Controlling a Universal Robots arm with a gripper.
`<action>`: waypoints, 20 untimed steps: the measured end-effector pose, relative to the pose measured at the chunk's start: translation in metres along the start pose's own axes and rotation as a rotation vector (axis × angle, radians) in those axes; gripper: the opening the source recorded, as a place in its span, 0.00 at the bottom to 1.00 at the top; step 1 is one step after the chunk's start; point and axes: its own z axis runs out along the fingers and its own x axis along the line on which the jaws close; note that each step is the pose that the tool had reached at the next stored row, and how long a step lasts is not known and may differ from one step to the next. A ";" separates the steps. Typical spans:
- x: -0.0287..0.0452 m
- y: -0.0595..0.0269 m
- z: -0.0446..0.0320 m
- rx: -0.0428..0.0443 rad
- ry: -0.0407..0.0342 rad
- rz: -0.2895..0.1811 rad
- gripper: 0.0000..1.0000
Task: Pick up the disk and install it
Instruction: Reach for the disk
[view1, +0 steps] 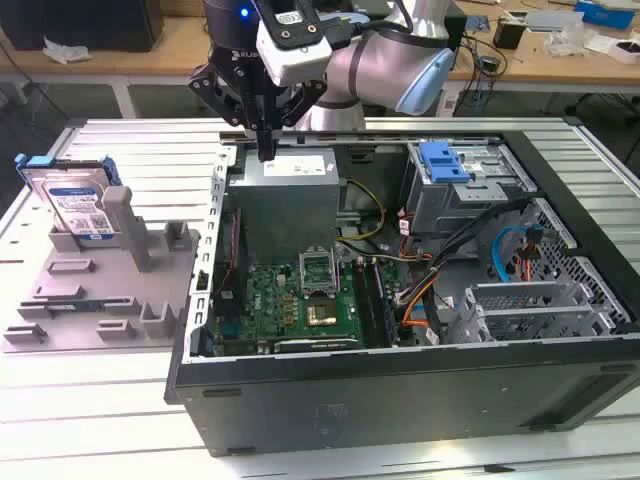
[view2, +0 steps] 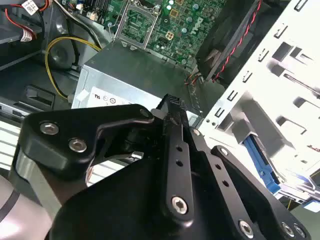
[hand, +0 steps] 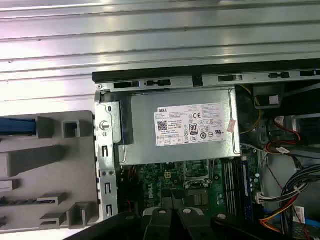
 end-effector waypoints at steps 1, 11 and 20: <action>0.0000 0.0000 0.0000 0.0000 0.0000 0.000 0.11; 0.0000 0.0000 0.0000 0.0000 0.0000 0.000 0.11; 0.0240 0.0071 -0.0003 0.0001 0.0000 0.000 0.11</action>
